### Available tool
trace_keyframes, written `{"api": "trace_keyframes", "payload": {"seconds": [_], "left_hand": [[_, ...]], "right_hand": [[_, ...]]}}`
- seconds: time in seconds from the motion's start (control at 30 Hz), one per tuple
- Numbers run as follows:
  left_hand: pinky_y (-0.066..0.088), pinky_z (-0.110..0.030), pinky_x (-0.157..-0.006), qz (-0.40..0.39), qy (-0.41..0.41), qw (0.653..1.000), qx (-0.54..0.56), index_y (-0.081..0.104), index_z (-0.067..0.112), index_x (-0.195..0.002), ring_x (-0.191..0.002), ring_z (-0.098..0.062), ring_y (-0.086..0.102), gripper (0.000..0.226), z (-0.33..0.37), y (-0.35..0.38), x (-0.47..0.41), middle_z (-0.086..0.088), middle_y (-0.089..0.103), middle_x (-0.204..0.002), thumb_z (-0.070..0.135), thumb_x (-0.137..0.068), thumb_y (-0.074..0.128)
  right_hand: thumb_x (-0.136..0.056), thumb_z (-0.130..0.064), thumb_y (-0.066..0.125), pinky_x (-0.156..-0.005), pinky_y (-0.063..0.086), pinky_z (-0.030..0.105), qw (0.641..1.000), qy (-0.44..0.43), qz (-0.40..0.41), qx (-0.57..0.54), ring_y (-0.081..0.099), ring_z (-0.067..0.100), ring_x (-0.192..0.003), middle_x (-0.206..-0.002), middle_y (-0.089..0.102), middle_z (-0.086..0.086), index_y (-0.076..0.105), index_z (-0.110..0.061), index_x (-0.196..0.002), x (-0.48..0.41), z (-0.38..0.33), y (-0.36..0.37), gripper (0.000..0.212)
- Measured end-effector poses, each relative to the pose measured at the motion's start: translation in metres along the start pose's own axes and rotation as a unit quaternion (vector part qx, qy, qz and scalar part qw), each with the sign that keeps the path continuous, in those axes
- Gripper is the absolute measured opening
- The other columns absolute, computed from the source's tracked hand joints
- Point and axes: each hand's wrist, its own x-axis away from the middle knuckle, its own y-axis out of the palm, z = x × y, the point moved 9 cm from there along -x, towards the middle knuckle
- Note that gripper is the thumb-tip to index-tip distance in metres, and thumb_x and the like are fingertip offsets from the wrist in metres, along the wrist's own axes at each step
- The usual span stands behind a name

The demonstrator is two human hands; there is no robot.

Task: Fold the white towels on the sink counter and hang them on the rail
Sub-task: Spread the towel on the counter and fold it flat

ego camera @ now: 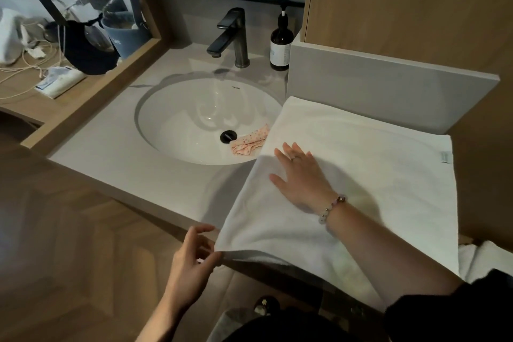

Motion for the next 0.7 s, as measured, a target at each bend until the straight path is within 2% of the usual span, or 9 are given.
{"api": "trace_keyframes", "payload": {"seconds": [0.07,0.17,0.27,0.33,0.4,0.57,0.63,0.7], "left_hand": [[0.049,-0.027,-0.055,-0.06,-0.081,0.991,0.09,0.057,0.015,-0.101,-0.068,-0.022,0.064,0.052,-0.009,0.014,-0.001,-0.01,0.067,-0.083,0.042,-0.055,0.059],[0.051,-0.031,-0.059,-0.086,-0.15,0.969,0.175,0.064,0.006,-0.097,-0.07,-0.028,0.064,0.059,-0.01,0.027,0.005,-0.013,0.067,-0.072,0.05,-0.059,0.056],[0.052,-0.03,-0.063,-0.088,-0.168,0.964,0.185,0.067,0.005,-0.094,-0.072,-0.029,0.062,0.046,-0.008,0.03,0.004,-0.013,0.063,-0.068,0.046,-0.075,0.06],[0.051,-0.025,-0.061,-0.104,-0.171,0.967,0.155,0.066,0.0,-0.09,-0.067,-0.023,0.062,0.031,-0.01,0.03,0.001,-0.016,0.062,-0.072,0.03,-0.083,0.066],[0.049,-0.02,-0.056,-0.135,-0.173,0.966,0.137,0.067,0.001,-0.082,-0.059,-0.015,0.061,0.016,-0.01,0.031,0.001,-0.017,0.063,-0.07,0.015,-0.089,0.06],[0.05,-0.021,-0.056,-0.164,-0.167,0.966,0.111,0.07,0.002,-0.078,-0.057,-0.017,0.06,0.018,-0.007,0.029,-0.001,-0.016,0.064,-0.065,0.012,-0.088,0.059],[0.05,-0.021,-0.056,-0.153,-0.179,0.96,0.154,0.068,-0.002,-0.085,-0.057,-0.016,0.061,0.018,-0.007,0.031,-0.001,-0.017,0.063,-0.069,0.013,-0.086,0.06],[0.051,-0.02,-0.055,-0.147,-0.21,0.934,0.247,0.063,-0.005,-0.088,-0.055,-0.014,0.059,0.031,-0.008,0.04,0.004,-0.016,0.06,-0.071,0.022,-0.075,0.069]], "right_hand": [[-0.097,-0.054,0.027,-0.119,-0.003,0.039,1.0,0.0,-0.028,-0.015,-0.009,0.017,-0.146,-0.16,-0.003,0.0,0.005,-0.021,-0.152,0.004,-0.01,0.011,0.068],[-0.095,-0.06,0.023,-0.116,-0.008,0.039,0.998,0.001,-0.061,-0.008,-0.016,0.016,-0.145,-0.159,-0.012,0.0,-0.003,-0.024,-0.152,0.004,-0.012,0.025,0.072],[-0.094,-0.062,0.023,-0.115,-0.009,0.038,0.998,-0.007,-0.063,0.001,-0.018,0.015,-0.144,-0.158,-0.017,-0.001,-0.006,-0.025,-0.151,0.004,-0.009,0.029,0.074],[-0.094,-0.063,0.022,-0.115,-0.009,0.038,0.998,-0.012,-0.059,0.005,-0.018,0.015,-0.144,-0.158,-0.017,-0.001,-0.007,-0.025,-0.151,0.004,-0.009,0.029,0.075],[-0.093,-0.064,0.022,-0.116,-0.009,0.038,0.998,-0.015,-0.054,0.01,-0.018,0.014,-0.144,-0.158,-0.017,-0.002,-0.006,-0.026,-0.151,0.004,-0.008,0.029,0.075],[-0.093,-0.064,0.022,-0.117,-0.007,0.037,0.999,-0.016,-0.05,0.013,-0.016,0.013,-0.145,-0.158,-0.015,-0.004,-0.004,-0.025,-0.151,0.004,-0.006,0.026,0.075],[-0.095,-0.06,0.025,-0.117,-0.006,0.036,0.998,-0.021,-0.056,-0.005,-0.015,0.013,-0.145,-0.159,-0.014,-0.003,-0.003,-0.023,-0.151,0.005,-0.008,0.024,0.073],[-0.096,-0.055,0.03,-0.118,-0.002,0.034,0.996,-0.019,-0.054,-0.064,-0.011,0.013,-0.146,-0.16,-0.007,-0.001,0.003,-0.02,-0.152,0.008,-0.006,0.017,0.071]]}}
